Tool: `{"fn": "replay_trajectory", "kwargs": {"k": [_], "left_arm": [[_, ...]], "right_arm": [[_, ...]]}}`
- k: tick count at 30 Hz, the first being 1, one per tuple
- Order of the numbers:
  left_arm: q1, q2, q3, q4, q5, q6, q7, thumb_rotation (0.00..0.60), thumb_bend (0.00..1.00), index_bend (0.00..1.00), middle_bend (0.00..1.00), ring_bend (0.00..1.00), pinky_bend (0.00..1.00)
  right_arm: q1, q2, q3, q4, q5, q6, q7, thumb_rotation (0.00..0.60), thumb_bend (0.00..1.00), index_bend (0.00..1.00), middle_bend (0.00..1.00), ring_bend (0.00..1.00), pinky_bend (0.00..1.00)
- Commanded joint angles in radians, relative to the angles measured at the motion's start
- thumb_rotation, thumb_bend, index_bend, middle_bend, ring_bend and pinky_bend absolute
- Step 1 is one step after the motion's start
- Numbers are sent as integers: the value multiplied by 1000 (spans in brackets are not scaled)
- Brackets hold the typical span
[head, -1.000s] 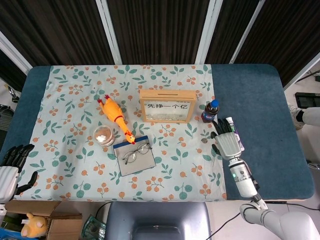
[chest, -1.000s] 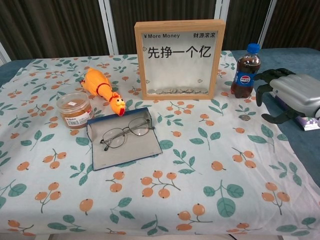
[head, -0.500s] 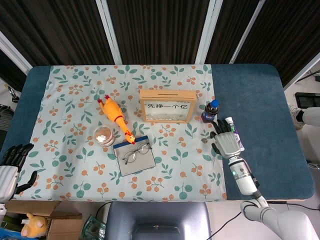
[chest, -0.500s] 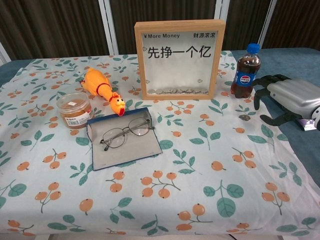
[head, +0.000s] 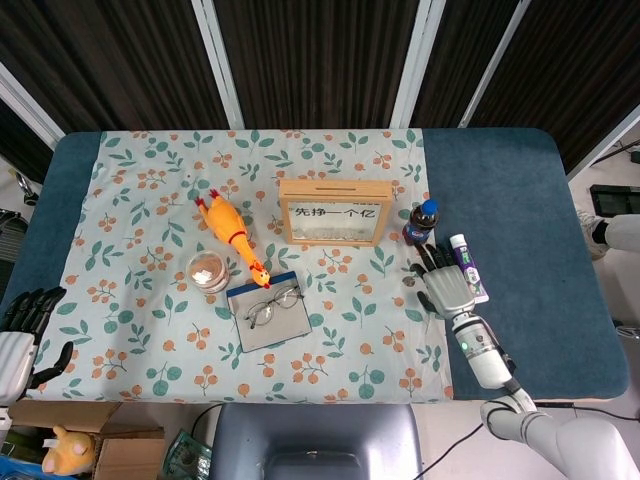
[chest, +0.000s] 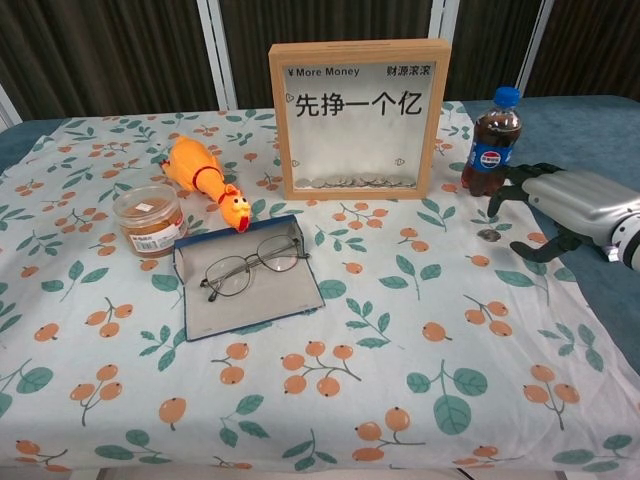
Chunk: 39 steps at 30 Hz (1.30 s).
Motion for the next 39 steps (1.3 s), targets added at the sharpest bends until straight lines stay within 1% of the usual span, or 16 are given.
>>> {"fn": "replay_trajectory", "kwargs": {"k": [1, 6, 14, 39], "left_arm": [[-1, 0, 0, 0, 0, -1, 0, 600, 446, 0, 83, 12, 17], [-2, 0, 0, 0, 1, -4, 1, 600, 445, 0, 84, 12, 16], [-2, 1, -1, 0, -2, -4, 0, 600, 446, 0, 84, 12, 16], [-1, 2, -2, -1, -4, -3, 0, 600, 445, 0, 84, 12, 17]], "right_arm": [[-3, 3, -4, -7, -6, 2, -5, 600, 551, 485, 121, 0, 0], [-1, 4, 0, -11, -6, -3, -25, 600, 551, 519, 121, 0, 0], [7, -4, 11, -3, 1, -19, -36, 600, 551, 505, 121, 0, 0], [22, -6, 20, -7, 7, -53, -64, 600, 551, 528, 121, 0, 0]]}}
